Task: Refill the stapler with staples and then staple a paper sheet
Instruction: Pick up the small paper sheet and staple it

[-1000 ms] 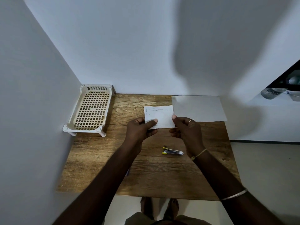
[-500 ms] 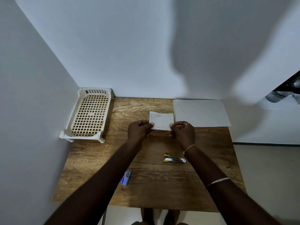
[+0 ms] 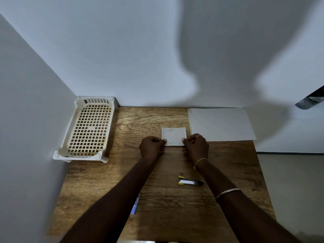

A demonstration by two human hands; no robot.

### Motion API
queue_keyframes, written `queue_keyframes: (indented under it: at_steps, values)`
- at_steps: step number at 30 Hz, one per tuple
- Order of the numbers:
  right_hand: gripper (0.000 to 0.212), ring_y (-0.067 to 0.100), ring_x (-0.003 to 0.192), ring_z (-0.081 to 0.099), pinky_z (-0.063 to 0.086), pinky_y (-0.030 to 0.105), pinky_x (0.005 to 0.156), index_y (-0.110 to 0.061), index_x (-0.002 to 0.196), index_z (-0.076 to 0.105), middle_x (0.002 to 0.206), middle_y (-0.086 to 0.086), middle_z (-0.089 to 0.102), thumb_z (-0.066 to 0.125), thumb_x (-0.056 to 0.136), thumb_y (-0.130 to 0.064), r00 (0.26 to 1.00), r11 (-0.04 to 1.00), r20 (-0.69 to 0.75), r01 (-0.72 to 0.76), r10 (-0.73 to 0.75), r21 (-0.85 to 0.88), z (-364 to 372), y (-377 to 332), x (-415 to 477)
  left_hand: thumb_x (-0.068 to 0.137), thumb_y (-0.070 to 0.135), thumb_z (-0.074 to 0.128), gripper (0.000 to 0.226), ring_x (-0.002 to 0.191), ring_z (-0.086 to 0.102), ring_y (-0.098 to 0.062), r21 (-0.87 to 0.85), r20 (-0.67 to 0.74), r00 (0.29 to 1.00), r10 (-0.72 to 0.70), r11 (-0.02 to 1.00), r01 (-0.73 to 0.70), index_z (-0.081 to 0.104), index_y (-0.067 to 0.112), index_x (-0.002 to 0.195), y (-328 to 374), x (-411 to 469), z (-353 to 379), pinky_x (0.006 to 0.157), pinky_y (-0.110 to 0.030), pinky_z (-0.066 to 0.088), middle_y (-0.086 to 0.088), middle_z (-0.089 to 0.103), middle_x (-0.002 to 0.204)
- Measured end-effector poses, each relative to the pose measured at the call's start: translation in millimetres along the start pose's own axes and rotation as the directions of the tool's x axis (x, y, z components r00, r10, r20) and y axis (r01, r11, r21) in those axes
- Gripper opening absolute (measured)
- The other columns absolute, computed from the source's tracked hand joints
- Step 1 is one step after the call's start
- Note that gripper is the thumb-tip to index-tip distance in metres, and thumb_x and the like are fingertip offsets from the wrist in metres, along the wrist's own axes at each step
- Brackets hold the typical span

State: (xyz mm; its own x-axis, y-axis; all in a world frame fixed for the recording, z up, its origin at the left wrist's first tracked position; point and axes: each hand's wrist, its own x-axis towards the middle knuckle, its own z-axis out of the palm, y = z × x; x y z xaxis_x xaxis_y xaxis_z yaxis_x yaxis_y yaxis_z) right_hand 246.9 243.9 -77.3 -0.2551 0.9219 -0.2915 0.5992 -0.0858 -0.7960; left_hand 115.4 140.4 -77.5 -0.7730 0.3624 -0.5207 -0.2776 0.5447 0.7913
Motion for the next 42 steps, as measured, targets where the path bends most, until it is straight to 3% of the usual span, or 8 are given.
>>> queue_keyframes:
  at_steps: [3,9,12,15,17,20,23,42]
  values:
    - [0.018,0.022,0.070,0.073,0.060,0.038,0.077,-0.012,0.083,0.065,0.075,0.006,0.073,0.077,0.085,-0.025,1.000,0.997,0.025,0.005,-0.003,-0.072,1,1,5,0.079,0.024,0.087,0.020,0.053,0.073,-0.018,0.146,-0.013,0.995,0.102,0.984,-0.099,0.072,0.011,0.075,-2,0,0,0.064,-0.039,0.065,-0.004,0.073,0.059]
    - [0.021,0.018,0.082,0.068,0.049,0.026,0.074,-0.014,0.086,0.067,0.081,0.001,0.069,0.075,0.088,-0.033,0.997,0.986,-0.004,0.079,-0.080,-0.144,-5,-1,-2,0.078,0.040,0.085,0.032,0.081,0.071,-0.017,0.279,-0.003,0.977,0.215,0.938,-0.206,0.068,0.014,0.088,-2,-3,-3,0.081,-0.041,0.059,0.001,0.073,0.084]
    - [0.016,0.017,0.084,0.068,0.056,0.032,0.078,-0.017,0.095,0.068,0.089,0.002,0.072,0.067,0.095,-0.033,0.982,0.952,-0.004,0.184,-0.191,-0.245,-14,-2,-12,0.081,0.051,0.080,0.043,0.087,0.062,-0.011,0.327,-0.018,0.928,0.373,0.879,-0.348,0.065,0.017,0.104,-3,-15,-10,0.074,-0.030,0.051,0.005,0.066,0.095]
    - [0.023,0.022,0.103,0.066,0.053,0.035,0.092,-0.011,0.112,0.072,0.111,0.008,0.071,0.061,0.098,-0.025,0.885,0.788,0.057,0.440,-0.463,-0.431,-18,6,-29,0.092,0.039,0.070,0.033,0.094,0.061,-0.012,0.489,0.103,0.773,0.626,0.645,-0.587,0.062,0.019,0.117,-17,-33,-19,0.074,-0.024,0.044,0.002,0.060,0.109]
    - [0.033,0.026,0.123,0.060,0.044,0.036,0.107,-0.007,0.125,0.069,0.133,0.012,0.065,0.059,0.098,-0.023,0.804,0.638,0.190,0.570,-0.564,-0.518,-15,14,-38,0.094,0.029,0.065,0.044,0.122,0.058,-0.027,0.576,0.305,0.656,0.690,0.415,-0.704,0.059,0.011,0.133,-32,-40,-19,0.097,-0.036,0.049,-0.012,0.056,0.137]
    - [0.052,0.027,0.151,0.028,0.020,0.041,0.124,-0.009,0.151,0.043,0.162,0.011,0.033,0.040,0.105,-0.032,0.761,0.476,0.451,0.646,-0.467,-0.597,-5,25,-43,0.105,0.039,0.041,0.061,0.154,0.018,-0.036,0.672,0.523,0.665,0.533,0.222,-0.706,0.031,0.007,0.156,-46,-43,-10,0.123,-0.056,0.019,-0.018,0.018,0.168]
    - [0.058,0.027,0.156,0.009,0.007,0.044,0.125,-0.010,0.159,0.022,0.168,0.011,0.014,0.029,0.107,-0.034,0.783,0.455,0.507,0.623,-0.362,-0.637,1,29,-41,0.108,0.045,0.021,0.065,0.158,-0.004,-0.029,0.711,0.588,0.700,0.406,0.152,-0.686,0.005,0.011,0.162,-52,-36,-4,0.124,-0.054,0.000,-0.011,-0.008,0.170]
    - [0.052,0.021,0.154,0.019,0.009,0.048,0.125,-0.013,0.155,0.034,0.166,0.005,0.024,0.032,0.107,-0.033,0.838,0.565,0.436,0.545,-0.330,-0.620,24,-22,40,0.107,0.048,0.016,0.068,0.158,0.002,-0.028,0.701,0.607,0.677,0.417,0.119,-0.703,0.006,0.008,0.161,1,47,16,0.125,-0.052,0.002,-0.013,-0.003,0.170]
